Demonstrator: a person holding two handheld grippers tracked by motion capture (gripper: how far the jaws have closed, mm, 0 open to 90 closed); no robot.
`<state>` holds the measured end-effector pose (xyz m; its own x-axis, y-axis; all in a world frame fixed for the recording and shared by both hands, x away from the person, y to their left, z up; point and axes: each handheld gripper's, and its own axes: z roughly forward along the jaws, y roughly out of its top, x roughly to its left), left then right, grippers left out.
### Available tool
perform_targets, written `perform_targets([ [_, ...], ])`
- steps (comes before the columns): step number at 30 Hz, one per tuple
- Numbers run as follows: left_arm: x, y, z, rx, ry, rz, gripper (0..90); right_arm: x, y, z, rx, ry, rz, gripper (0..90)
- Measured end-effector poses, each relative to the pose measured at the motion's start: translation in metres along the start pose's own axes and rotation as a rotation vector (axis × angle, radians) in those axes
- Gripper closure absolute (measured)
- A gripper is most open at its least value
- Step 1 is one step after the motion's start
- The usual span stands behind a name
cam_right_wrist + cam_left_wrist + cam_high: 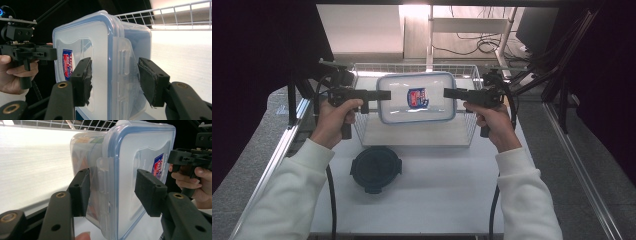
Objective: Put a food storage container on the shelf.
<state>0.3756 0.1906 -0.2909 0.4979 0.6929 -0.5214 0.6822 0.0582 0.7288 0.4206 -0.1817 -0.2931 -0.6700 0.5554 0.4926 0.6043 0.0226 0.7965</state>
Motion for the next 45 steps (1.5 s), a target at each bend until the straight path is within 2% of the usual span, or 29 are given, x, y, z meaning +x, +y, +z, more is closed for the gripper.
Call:
perform_targets([
  [7, 0.011, 0.013, 0.004, 0.008, -0.001, 0.004, 47.1, -0.008, 0.008, 0.011, -0.001, -0.002, 0.01, 45.6],
  [17, 0.021, 0.028, 0.009, 0.003, -0.013, 0.001, 47.1, -0.011, 0.024, 0.019, 0.006, -0.015, 0.011, 45.5],
  [24, 0.034, 0.033, 0.021, 0.014, -0.024, -0.031, 46.6, -0.019, 0.03, 0.026, 0.015, -0.036, 0.019, 45.5],
  [32, 0.043, 0.038, 0.027, 0.015, -0.023, -0.053, 46.4, -0.029, 0.031, 0.035, 0.024, -0.042, 0.056, 45.4],
  [39, 0.049, 0.045, 0.036, 0.025, -0.004, -0.078, 45.3, -0.036, 0.034, 0.043, 0.041, -0.065, 0.121, 43.0],
  [45, 0.058, 0.049, 0.043, 0.029, -0.013, -0.122, 44.5, -0.038, 0.039, 0.05, 0.059, -0.102, 0.192, 41.6],
])
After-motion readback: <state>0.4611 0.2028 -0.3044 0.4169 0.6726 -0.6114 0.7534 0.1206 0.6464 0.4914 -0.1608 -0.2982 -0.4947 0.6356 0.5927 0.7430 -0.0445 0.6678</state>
